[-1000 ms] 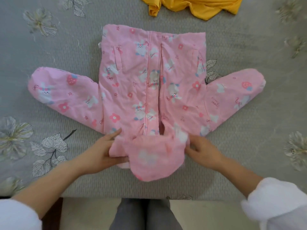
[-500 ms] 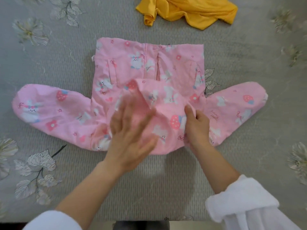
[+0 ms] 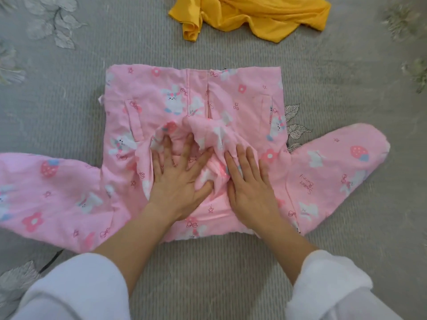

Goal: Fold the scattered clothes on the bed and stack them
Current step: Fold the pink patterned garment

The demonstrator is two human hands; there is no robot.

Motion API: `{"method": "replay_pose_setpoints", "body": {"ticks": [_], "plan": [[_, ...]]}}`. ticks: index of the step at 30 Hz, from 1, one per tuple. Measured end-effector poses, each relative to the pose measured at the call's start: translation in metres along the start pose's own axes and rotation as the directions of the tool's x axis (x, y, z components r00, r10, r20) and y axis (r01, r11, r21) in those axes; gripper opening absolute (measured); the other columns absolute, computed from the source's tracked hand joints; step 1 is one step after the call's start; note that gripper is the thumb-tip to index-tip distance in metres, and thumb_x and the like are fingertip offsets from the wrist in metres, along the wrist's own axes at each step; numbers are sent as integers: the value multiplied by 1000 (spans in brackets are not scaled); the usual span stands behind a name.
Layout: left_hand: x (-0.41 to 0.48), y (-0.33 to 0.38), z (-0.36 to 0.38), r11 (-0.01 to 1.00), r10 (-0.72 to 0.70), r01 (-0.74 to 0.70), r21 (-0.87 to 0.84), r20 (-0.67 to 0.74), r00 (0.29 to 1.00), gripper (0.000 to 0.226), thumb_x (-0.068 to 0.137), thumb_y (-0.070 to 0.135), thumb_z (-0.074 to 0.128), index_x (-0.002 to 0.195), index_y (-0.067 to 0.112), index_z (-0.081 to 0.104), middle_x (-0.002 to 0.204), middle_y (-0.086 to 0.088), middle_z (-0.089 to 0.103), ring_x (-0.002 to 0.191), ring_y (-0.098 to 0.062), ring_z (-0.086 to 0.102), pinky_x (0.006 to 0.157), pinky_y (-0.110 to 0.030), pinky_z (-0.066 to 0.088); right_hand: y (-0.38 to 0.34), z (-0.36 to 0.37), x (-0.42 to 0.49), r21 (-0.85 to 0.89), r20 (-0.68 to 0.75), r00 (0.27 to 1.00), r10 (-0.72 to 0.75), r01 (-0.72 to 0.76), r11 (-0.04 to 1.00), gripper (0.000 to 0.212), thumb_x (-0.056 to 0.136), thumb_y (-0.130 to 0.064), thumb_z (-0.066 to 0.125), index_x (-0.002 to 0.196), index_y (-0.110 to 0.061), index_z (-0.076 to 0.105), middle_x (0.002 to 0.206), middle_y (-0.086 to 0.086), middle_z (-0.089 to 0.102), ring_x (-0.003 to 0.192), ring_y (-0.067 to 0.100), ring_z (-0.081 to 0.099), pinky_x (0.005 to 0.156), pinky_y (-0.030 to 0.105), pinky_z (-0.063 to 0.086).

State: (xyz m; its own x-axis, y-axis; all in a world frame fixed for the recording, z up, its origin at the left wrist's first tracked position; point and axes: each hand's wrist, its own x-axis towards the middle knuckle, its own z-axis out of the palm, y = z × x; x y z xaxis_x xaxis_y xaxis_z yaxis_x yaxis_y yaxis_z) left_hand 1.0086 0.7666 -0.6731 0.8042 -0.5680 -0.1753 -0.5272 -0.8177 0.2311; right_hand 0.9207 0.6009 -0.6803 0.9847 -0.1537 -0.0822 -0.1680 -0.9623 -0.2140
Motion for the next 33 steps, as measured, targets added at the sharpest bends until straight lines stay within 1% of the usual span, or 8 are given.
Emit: {"method": "replay_pose_setpoints", "body": {"ticks": [9, 14, 17, 19, 20, 26, 30, 33], "plan": [[11, 0, 17, 1000, -1, 0, 31, 32, 999, 73, 83, 68, 27, 149, 43, 8, 160, -3, -10, 142, -44, -14, 111, -59, -12, 7, 14, 13, 69, 26, 1000, -12, 10, 998, 59, 93, -34, 34, 150, -18, 27, 158, 9, 22, 148, 26, 13, 117, 50, 18], [16, 2, 10, 999, -53, 49, 24, 207, 977, 74, 72, 76, 4, 134, 55, -29, 139, 10, -51, 122, -28, -53, 94, -48, -39, 15, -22, -6, 342, -123, 949, 291, -235, 910, 58, 92, -42, 37, 147, -27, 32, 155, -1, 30, 142, 13, 20, 111, 33, 10], [19, 1, 7, 998, -60, 60, 6, 278, 959, 75, 66, 78, -1, 130, 56, -33, 131, 13, -58, 110, -26, -62, 87, -45, -44, 49, -42, -23, 618, -203, 418, 886, -647, 447, 64, 87, -24, 57, 145, -13, 34, 149, 9, 34, 136, 21, 30, 111, 44, 23], [20, 2, 4, 998, -54, 54, 9, 308, 950, 76, 65, 79, -1, 130, 56, -34, 132, 12, -57, 109, -27, -62, 86, -45, -45, 77, -49, -31, 756, 28, 9, 1000, -655, -16, 73, 81, -20, 68, 144, -8, 32, 143, 12, 39, 126, 26, 43, 101, 44, 38], [20, 3, 2, 999, -54, 53, 13, 324, 945, 76, 65, 79, -2, 130, 55, -34, 133, 11, -57, 109, -28, -62, 85, -45, -45, 88, -50, -34, 807, 142, -40, 989, -574, -139, 75, 79, -21, 72, 142, -6, 33, 137, 11, 44, 117, 25, 51, 94, 40, 44], [22, 6, -6, 999, -50, 49, 12, 390, 920, 76, 60, 79, -8, 124, 54, -40, 126, 11, -62, 108, -31, -62, 85, -48, -43, 101, -84, -16, 929, 356, 291, 888, -216, -301, 33, 66, -18, 76, 98, -15, 70, 105, 4, 73, 94, 23, 70, 73, 35, 56], [23, 6, -8, 999, -45, 45, 8, 409, 911, 75, 60, 79, -9, 123, 54, -41, 127, 10, -62, 107, -31, -62, 83, -46, -45, 51, -111, 26, 970, 27, 633, 773, -205, 134, 28, 77, -19, 62, 105, -18, 65, 95, -6, 69, 89, 8, 63, 83, 26, 52], [23, 5, -7, 998, -54, 60, -2, 408, 911, 73, 61, 79, -8, 122, 55, -42, 128, 12, -61, 110, -31, -61, 85, -46, -44, 3, -88, 64, 729, -50, 863, 502, -312, 610, 54, 88, -37, 50, 138, -17, 49, 125, 6, 55, 120, 19, 49, 105, 37, 37]]}}
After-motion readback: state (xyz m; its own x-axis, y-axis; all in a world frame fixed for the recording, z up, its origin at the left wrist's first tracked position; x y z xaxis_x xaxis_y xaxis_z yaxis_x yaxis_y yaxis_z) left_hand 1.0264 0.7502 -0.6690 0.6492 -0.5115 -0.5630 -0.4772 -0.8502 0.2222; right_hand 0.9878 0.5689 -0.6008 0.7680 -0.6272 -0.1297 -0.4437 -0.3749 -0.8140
